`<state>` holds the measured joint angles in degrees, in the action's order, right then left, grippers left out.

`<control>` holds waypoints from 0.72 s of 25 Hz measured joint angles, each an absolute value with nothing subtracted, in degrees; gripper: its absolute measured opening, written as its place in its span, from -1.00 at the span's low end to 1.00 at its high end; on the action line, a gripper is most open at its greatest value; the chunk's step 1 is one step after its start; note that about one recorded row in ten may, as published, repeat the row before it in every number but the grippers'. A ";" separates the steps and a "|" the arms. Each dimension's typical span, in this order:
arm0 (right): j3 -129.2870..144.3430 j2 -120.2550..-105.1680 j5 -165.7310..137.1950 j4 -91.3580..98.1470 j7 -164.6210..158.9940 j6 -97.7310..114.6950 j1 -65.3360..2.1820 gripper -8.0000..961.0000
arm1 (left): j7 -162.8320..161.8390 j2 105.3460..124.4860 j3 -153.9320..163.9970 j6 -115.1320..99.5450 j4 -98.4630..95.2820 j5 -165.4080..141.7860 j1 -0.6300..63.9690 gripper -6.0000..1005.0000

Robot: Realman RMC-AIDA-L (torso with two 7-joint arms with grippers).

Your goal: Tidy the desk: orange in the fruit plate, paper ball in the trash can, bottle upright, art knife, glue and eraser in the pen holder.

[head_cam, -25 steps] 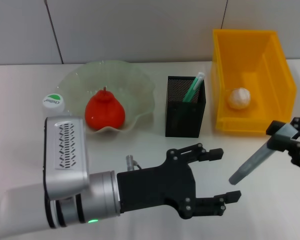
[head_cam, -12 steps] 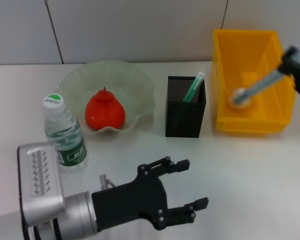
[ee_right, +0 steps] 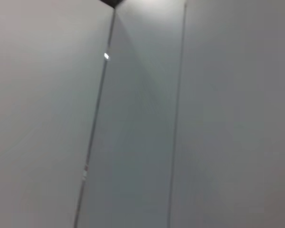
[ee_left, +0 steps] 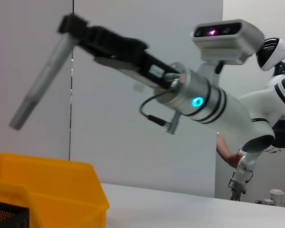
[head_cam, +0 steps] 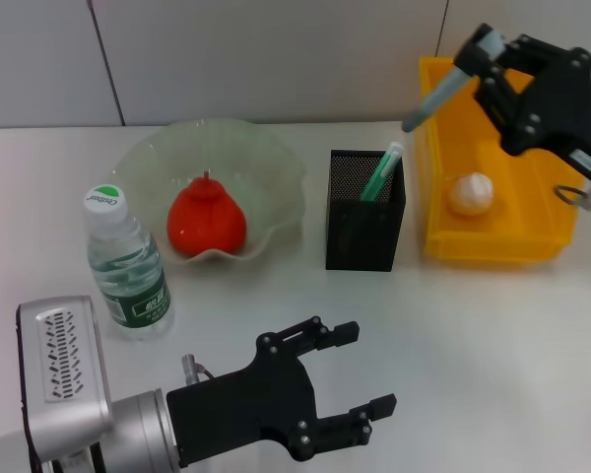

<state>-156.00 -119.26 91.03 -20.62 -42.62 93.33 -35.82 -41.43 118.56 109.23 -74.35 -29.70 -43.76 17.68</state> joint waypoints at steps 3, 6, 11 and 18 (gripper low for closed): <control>-155.99 -119.28 91.03 -19.25 -41.37 90.81 -36.88 -0.67 | -41.36 118.56 109.20 -74.36 -29.65 -43.76 17.79 0.57; -154.27 -119.30 91.04 -17.25 -39.66 87.03 -38.42 -0.67 | -41.34 118.57 109.20 -74.38 -29.64 -43.76 17.87 0.56; -151.44 -119.43 91.11 -13.73 -36.07 81.20 -40.40 -0.67 | -41.32 118.57 109.05 -74.72 -29.62 -43.76 18.14 0.56; -148.86 -119.54 91.11 -11.28 -35.39 75.02 -42.31 -0.67 | -41.30 118.55 108.90 -74.97 -29.61 -43.77 18.19 0.56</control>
<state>-148.86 -119.54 91.11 -11.28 -35.39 75.02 -42.31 -41.30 118.55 108.90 -74.97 -29.61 -43.77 18.19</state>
